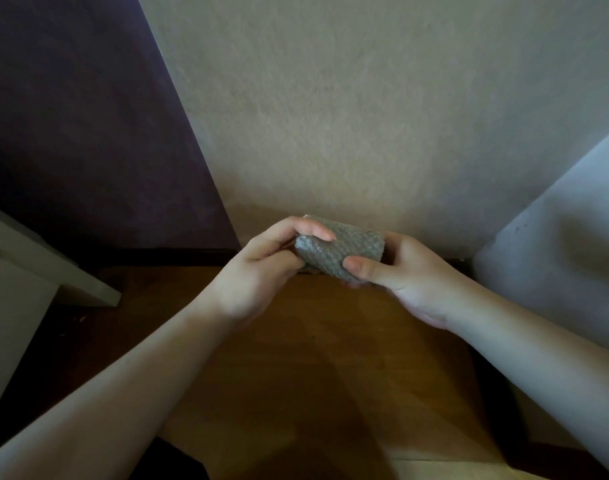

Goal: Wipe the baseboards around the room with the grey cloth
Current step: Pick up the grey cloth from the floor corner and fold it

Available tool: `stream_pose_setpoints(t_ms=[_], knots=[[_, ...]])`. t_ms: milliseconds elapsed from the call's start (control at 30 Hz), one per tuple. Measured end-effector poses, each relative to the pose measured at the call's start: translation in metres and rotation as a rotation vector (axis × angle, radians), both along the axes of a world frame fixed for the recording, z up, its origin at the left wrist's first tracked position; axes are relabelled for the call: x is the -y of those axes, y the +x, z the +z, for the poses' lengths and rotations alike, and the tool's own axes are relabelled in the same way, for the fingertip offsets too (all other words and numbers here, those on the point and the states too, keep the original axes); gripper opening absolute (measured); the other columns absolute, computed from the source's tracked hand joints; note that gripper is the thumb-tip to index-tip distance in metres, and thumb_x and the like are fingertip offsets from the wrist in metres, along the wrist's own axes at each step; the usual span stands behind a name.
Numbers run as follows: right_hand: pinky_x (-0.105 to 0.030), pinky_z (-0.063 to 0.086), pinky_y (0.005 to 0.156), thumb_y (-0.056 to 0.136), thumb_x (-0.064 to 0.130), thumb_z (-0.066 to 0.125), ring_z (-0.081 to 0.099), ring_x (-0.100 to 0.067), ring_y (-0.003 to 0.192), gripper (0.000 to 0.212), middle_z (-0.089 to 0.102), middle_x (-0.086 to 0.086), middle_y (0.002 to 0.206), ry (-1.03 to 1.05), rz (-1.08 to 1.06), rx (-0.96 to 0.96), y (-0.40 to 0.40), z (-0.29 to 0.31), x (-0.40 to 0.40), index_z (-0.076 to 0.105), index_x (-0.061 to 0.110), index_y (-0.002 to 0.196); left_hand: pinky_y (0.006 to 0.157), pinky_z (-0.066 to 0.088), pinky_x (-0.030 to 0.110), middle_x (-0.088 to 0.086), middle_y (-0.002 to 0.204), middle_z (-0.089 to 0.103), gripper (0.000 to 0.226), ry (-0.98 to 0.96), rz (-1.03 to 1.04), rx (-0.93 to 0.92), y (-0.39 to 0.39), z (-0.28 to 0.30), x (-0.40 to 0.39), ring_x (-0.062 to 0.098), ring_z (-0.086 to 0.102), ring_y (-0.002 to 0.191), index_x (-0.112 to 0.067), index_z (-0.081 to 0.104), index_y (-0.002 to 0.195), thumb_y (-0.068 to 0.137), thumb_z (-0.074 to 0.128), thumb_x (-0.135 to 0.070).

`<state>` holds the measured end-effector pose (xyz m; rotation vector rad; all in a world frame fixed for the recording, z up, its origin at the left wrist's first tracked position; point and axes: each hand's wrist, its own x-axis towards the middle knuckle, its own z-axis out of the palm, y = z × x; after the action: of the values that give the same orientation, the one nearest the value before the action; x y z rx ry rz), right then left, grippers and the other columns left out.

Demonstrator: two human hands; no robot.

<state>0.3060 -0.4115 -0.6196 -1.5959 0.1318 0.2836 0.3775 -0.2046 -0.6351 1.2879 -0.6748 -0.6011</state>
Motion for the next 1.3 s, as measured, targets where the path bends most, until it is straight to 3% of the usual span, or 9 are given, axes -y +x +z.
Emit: stream_pose_setpoints(t_ms=[67,200,433,600,700,833,1067,1200,1300], knots=[[-0.028,0.055,0.083,0.070,0.050,0.075,0.071,-0.011,0.095,0.063,0.073,0.005,0.106,-0.191,-0.002,0.069,0.001,0.002,0.001,0.061,0.020,0.124,0.099,0.050,0.046,0.009,0.125,0.062,0.026,-0.064,-0.084,-0.107,0.000,0.002,0.000,0.033,0.060,0.119,-0.020,0.061,0.121,0.099,0.049,-0.018],[-0.014,0.052,0.072,0.067,0.059,0.073,0.070,-0.001,0.080,0.063,0.072,0.015,0.091,-0.404,0.003,0.212,0.002,0.006,0.001,0.058,0.025,0.118,0.091,0.055,0.031,-0.004,0.124,0.066,0.066,0.216,0.085,0.100,0.003,0.004,-0.002,0.017,0.064,0.117,-0.027,0.044,0.142,0.084,0.075,-0.042],[-0.023,0.056,0.062,0.071,0.057,0.073,0.073,-0.019,0.070,0.059,0.075,-0.001,0.085,-0.062,-0.002,0.261,0.001,0.009,-0.003,0.059,0.021,0.114,0.082,0.053,0.018,-0.012,0.112,0.071,0.054,0.223,0.204,0.188,0.006,0.017,-0.002,0.009,0.068,0.105,-0.027,0.059,0.118,0.070,0.082,-0.038],[-0.026,0.057,0.082,0.064,0.064,0.077,0.069,-0.012,0.100,0.072,0.070,0.012,0.114,-0.083,0.080,0.225,0.003,0.005,-0.005,0.054,0.032,0.124,0.081,0.055,0.020,-0.015,0.107,0.071,0.046,0.273,0.280,0.285,0.008,0.017,-0.006,0.008,0.069,0.101,-0.033,0.059,0.112,0.072,0.081,-0.039],[-0.020,0.056,0.067,0.070,0.057,0.073,0.073,-0.011,0.077,0.061,0.074,0.011,0.091,-0.151,0.046,0.251,0.003,0.006,-0.009,0.055,0.026,0.120,0.081,0.055,0.020,-0.015,0.106,0.072,0.044,0.280,0.316,0.305,0.007,0.015,-0.004,0.006,0.069,0.100,-0.033,0.058,0.111,0.074,0.079,-0.046],[-0.018,0.053,0.059,0.074,0.062,0.064,0.068,-0.007,0.056,0.064,0.070,0.012,0.067,-0.374,0.025,0.360,0.005,0.009,-0.013,0.058,0.018,0.119,0.082,0.054,0.021,-0.009,0.105,0.073,0.046,0.208,0.329,0.183,0.005,0.009,0.000,0.011,0.069,0.102,-0.024,0.060,0.114,0.077,0.079,-0.043],[-0.014,0.050,0.050,0.077,0.067,0.060,0.063,0.000,0.050,0.056,0.064,0.013,0.063,-0.760,-0.096,0.488,0.012,0.007,-0.016,0.059,0.020,0.108,0.095,0.054,0.035,-0.006,0.120,0.068,0.079,0.319,0.481,0.031,-0.003,-0.011,0.005,0.009,0.065,0.112,-0.025,0.052,0.131,0.070,0.069,-0.073],[-0.023,0.037,0.037,0.081,0.048,0.073,0.062,-0.017,0.050,0.045,0.062,0.001,0.068,-1.129,-0.116,0.692,0.017,0.006,-0.016,0.056,0.009,0.095,0.077,0.059,0.026,-0.006,0.109,0.071,0.067,0.369,0.682,0.003,-0.020,-0.011,0.022,0.004,0.071,0.093,-0.024,0.054,0.129,0.079,0.053,-0.070],[-0.022,0.027,0.042,0.077,0.032,0.085,0.060,-0.024,0.046,0.043,0.061,-0.004,0.066,-1.196,-0.109,0.751,0.016,0.003,-0.023,0.056,0.007,0.094,0.085,0.059,0.028,-0.008,0.115,0.072,0.075,0.265,0.581,-0.116,-0.028,-0.004,0.029,0.006,0.069,0.102,-0.025,0.056,0.134,0.081,0.051,-0.079]])
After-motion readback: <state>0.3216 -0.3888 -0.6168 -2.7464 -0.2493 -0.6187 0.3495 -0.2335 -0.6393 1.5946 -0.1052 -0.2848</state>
